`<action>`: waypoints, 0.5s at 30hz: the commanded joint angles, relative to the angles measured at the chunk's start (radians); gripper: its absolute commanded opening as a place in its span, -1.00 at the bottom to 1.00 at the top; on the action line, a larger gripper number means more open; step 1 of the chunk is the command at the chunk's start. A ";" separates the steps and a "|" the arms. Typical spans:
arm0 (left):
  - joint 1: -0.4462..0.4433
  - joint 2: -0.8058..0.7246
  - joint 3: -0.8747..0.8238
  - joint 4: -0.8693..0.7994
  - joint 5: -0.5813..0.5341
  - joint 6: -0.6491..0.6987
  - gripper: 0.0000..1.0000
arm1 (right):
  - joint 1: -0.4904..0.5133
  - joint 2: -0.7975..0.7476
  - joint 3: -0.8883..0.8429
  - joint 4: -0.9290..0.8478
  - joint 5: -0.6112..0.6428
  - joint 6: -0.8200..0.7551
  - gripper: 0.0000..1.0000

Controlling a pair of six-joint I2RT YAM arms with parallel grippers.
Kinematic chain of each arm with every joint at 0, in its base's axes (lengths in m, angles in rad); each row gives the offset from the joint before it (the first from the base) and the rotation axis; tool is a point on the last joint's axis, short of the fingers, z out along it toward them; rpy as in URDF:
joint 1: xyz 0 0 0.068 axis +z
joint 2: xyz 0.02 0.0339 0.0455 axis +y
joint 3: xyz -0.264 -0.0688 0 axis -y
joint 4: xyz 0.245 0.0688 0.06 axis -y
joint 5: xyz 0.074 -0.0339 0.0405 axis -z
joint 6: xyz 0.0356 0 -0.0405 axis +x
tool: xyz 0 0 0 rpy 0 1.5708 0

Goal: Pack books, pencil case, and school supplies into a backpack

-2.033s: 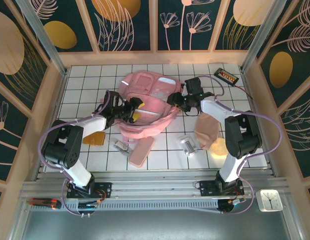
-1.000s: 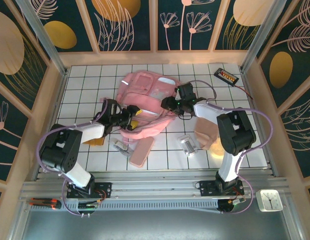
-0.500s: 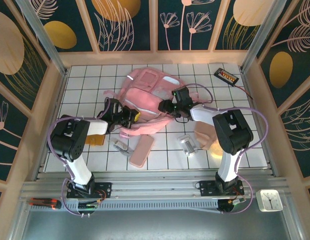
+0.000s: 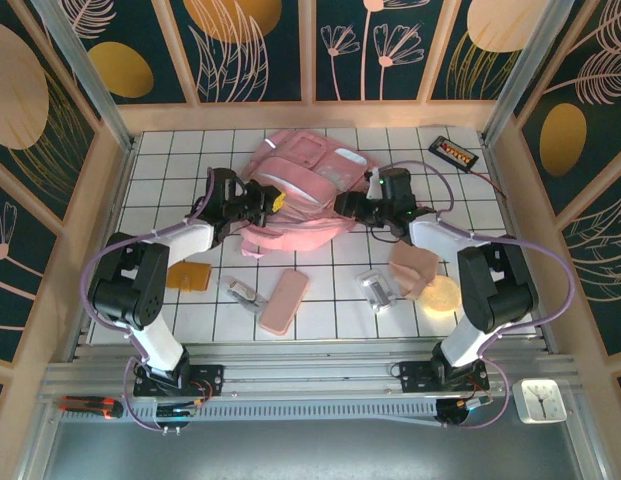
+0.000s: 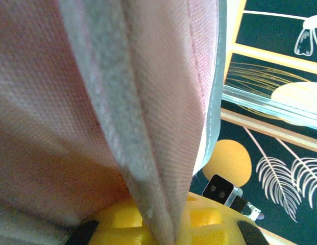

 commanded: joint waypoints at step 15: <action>0.033 -0.091 0.123 0.137 0.109 -0.125 -1.00 | -0.085 0.024 -0.068 0.279 -0.404 -0.637 0.07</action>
